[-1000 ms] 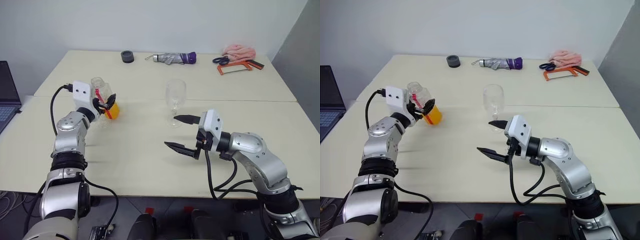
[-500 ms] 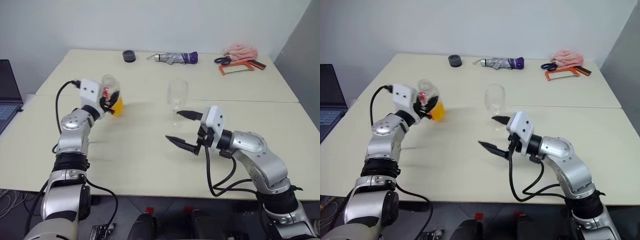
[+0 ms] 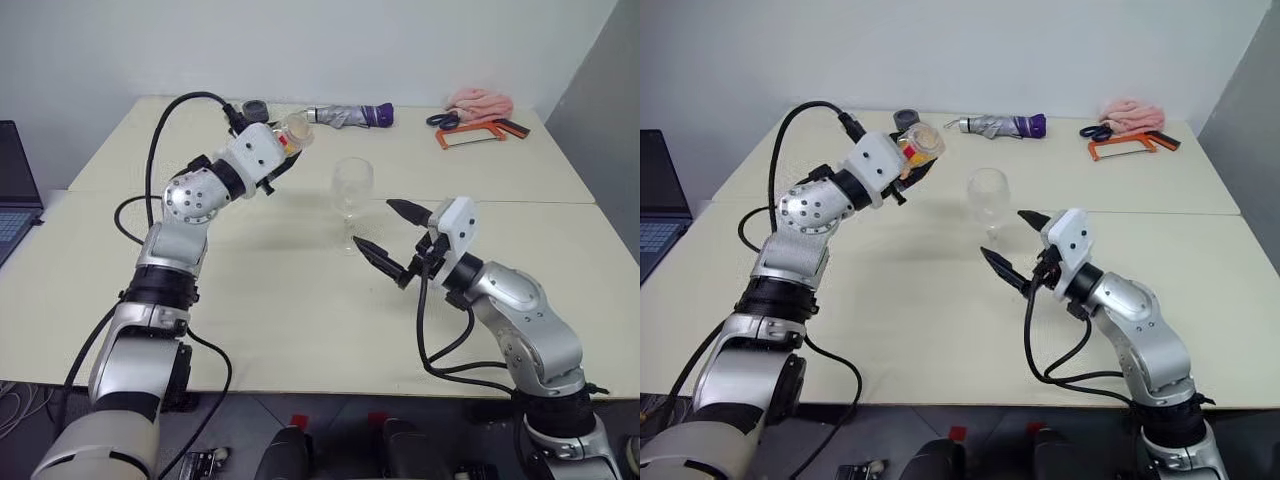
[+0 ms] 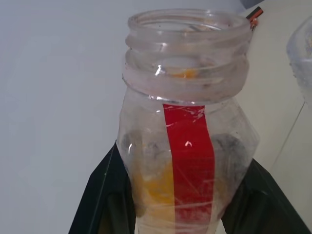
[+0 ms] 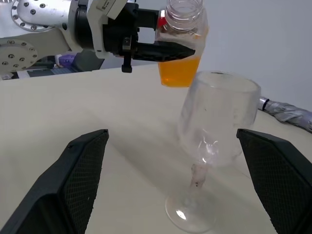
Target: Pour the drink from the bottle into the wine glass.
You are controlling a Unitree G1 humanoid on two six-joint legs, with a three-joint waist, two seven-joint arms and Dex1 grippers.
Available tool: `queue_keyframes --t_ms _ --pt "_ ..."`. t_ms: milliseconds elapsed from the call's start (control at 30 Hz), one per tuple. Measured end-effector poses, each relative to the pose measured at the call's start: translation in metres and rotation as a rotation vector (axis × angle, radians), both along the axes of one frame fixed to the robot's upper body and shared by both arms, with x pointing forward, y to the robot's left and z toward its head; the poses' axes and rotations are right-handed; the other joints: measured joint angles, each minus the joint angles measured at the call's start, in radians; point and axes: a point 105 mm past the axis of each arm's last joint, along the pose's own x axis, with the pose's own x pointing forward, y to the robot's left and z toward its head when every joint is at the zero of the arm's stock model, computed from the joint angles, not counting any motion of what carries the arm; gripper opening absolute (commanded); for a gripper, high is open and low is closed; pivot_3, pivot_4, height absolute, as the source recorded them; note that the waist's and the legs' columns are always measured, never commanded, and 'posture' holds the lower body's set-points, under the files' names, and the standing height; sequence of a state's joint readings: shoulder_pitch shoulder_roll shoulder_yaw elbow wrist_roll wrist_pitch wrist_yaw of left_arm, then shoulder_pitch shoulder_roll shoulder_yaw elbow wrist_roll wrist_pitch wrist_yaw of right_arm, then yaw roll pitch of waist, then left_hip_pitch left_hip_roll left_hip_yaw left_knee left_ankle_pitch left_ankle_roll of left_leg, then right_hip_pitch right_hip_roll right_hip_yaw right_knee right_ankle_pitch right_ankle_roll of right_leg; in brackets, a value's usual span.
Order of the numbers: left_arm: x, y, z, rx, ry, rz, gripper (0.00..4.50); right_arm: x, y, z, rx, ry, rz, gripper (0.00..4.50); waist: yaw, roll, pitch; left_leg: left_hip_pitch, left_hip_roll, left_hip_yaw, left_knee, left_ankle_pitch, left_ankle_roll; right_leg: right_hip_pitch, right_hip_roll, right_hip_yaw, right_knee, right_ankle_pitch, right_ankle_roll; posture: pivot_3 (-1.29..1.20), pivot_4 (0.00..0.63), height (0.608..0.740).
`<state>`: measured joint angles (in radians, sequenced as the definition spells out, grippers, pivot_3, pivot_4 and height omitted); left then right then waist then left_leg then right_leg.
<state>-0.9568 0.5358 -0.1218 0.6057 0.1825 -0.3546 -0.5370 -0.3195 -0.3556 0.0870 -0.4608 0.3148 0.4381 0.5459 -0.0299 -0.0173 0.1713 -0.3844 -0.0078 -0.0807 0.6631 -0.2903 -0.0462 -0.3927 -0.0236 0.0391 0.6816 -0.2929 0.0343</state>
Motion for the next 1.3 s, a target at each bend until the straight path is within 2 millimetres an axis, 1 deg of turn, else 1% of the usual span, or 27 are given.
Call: queue_keyframes --t_ms 133,367,433,600,700,900,1100,1300 --pt "0.005 -0.004 -0.003 0.06 -0.032 -0.003 1.69 0.0 -0.004 -0.001 0.008 -0.004 -0.02 4.5 -0.003 0.0 0.0 -0.001 0.0 0.0 0.0 0.0 0.0 -0.002 0.001 0.001 0.001 0.0 0.0 0.0 0.15 0.74" --pt "0.012 -0.013 0.002 0.088 -0.075 -0.011 1.69 -0.002 -0.006 -0.005 0.012 0.0 -0.05 4.5 -0.002 0.0 0.0 -0.003 0.0 0.001 0.001 0.0 0.0 -0.003 0.0 0.0 0.001 0.0 0.0 0.0 0.15 0.74" --pt "0.013 -0.016 0.001 0.1 -0.079 -0.018 1.69 -0.002 -0.007 -0.004 0.016 -0.003 -0.061 4.5 -0.002 0.0 0.0 -0.003 0.0 0.0 0.001 0.0 0.0 -0.003 0.0 0.0 0.001 0.0 0.0 0.0 0.15 0.74" --pt "0.014 -0.03 -0.005 0.126 -0.082 -0.05 1.69 -0.001 -0.007 -0.005 0.038 0.001 -0.086 4.5 -0.002 0.0 0.0 -0.005 0.0 0.001 0.001 0.0 -0.001 -0.005 0.0 0.001 0.001 0.0 0.0 0.0 0.15 0.74" --pt "0.014 -0.034 -0.002 0.136 -0.095 -0.063 1.69 0.0 -0.008 -0.005 0.041 -0.001 -0.102 4.5 -0.003 0.0 0.0 -0.012 0.0 0.001 0.003 0.001 -0.002 -0.013 0.0 0.001 0.006 0.0 0.0 0.0 0.15 0.74" --pt "0.013 -0.042 0.002 0.188 -0.15 -0.076 1.69 0.002 -0.011 -0.006 0.041 -0.001 -0.139 4.5 -0.003 0.0 0.0 -0.013 -0.001 0.001 0.004 0.002 -0.003 -0.015 0.0 0.001 0.007 0.0 0.0 0.0 0.15 0.74" --pt "0.013 -0.046 0.003 0.246 -0.207 -0.068 1.69 0.002 -0.01 -0.006 0.049 -0.01 -0.15 4.5 -0.003 0.0 0.0 -0.013 -0.001 0.001 0.004 0.002 -0.003 -0.015 0.0 0.001 0.008 0.0 0.0 0.0 0.15 0.74" --pt "0.016 -0.044 0.007 0.283 -0.248 -0.043 1.69 -0.001 -0.006 -0.002 0.084 -0.028 -0.119 4.5 -0.003 0.0 0.0 -0.013 -0.001 0.001 0.004 0.002 -0.003 -0.015 0.0 0.001 0.008 0.0 0.0 0.0 0.15 0.74"
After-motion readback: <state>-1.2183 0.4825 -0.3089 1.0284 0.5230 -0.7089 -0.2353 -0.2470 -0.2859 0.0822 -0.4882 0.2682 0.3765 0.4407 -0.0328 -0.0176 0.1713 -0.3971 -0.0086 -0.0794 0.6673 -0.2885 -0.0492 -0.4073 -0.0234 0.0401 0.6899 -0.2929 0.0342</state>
